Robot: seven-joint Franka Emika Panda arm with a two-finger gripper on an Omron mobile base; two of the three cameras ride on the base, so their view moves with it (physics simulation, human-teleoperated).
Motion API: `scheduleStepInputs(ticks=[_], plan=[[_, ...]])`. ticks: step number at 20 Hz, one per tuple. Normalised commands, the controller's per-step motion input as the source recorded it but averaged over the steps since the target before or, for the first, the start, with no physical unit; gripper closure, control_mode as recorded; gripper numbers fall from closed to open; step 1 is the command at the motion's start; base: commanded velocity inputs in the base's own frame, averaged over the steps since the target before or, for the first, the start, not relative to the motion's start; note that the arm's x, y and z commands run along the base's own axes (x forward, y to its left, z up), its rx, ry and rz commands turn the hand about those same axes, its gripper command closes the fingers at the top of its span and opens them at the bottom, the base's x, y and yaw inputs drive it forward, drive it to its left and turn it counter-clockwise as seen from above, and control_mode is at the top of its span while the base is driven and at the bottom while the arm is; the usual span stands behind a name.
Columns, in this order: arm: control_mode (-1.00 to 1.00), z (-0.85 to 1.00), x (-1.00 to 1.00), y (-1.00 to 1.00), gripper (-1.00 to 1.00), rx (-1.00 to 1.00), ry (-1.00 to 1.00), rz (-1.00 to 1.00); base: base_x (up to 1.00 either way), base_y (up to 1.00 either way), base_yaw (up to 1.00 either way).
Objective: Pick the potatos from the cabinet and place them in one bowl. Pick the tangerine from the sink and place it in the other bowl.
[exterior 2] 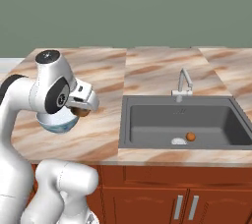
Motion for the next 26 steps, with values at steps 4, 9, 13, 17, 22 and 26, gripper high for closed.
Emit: scheduleStepInputs(ticks=[4,9,13,17,22,26], plan=[[-1.00,0.00,0.83,0.47,1.00,0.00,0.01,0.11,0.00,0.00,0.00],[-1.00,0.00,0.19,0.03,1.00,0.00,0.09,0.08,0.00,0.00,0.00],[-1.00,0.00,0.09,0.24,1.00,0.00,0.00,0.07,0.00,0.00,0.00],[-1.00,-0.01,0.24,0.56,1.00,0.00,0.00,0.13,0.00,0.00,0.00],[-1.00,-0.31,0.47,0.54,1.00,0.00,-0.06,0.10,0.00,0.00,0.00],[-1.00,-0.43,0.53,0.40,1.00,0.02,-0.17,0.08,0.00,0.00,0.00]])
